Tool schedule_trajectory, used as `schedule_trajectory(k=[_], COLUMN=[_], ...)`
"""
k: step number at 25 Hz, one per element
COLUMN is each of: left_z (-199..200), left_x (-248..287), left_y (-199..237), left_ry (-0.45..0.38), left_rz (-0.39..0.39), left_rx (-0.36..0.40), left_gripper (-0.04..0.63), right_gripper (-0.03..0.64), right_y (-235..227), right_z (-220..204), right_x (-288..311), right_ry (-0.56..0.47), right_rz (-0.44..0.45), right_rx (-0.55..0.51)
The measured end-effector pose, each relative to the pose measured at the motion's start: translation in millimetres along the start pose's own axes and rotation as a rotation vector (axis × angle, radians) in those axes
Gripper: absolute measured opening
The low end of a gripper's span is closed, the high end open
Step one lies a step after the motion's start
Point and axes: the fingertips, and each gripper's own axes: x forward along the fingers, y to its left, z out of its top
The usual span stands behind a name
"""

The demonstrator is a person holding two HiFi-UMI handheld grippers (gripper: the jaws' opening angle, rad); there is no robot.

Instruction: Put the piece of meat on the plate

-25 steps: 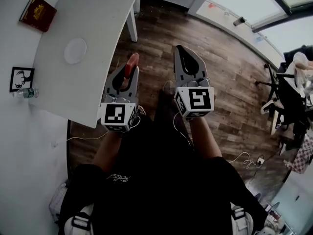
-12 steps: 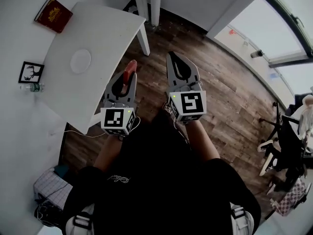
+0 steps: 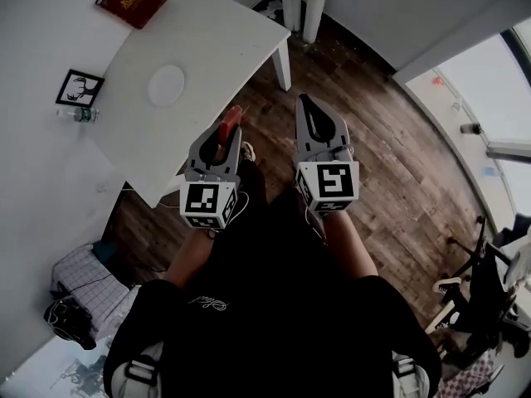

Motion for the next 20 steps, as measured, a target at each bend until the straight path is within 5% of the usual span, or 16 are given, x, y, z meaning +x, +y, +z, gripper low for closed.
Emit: schedule_trajectory(k=[11,20], left_z=[1,-19], left_x=[31,22], left_y=[35,86], left_ry=[-0.002,0.059], left_rz=[-0.001,0.078], left_rx=[-0.032,-0.010], left_gripper=[0.087,0.087], right_gripper=[0.021,0.021], right_y=[4,66], right_z=[4,-21], right_x=[48,94], right_ry=[0.039,0.108], right_rz=[0.012,0.156], right_rx=[-0.070,-0.106])
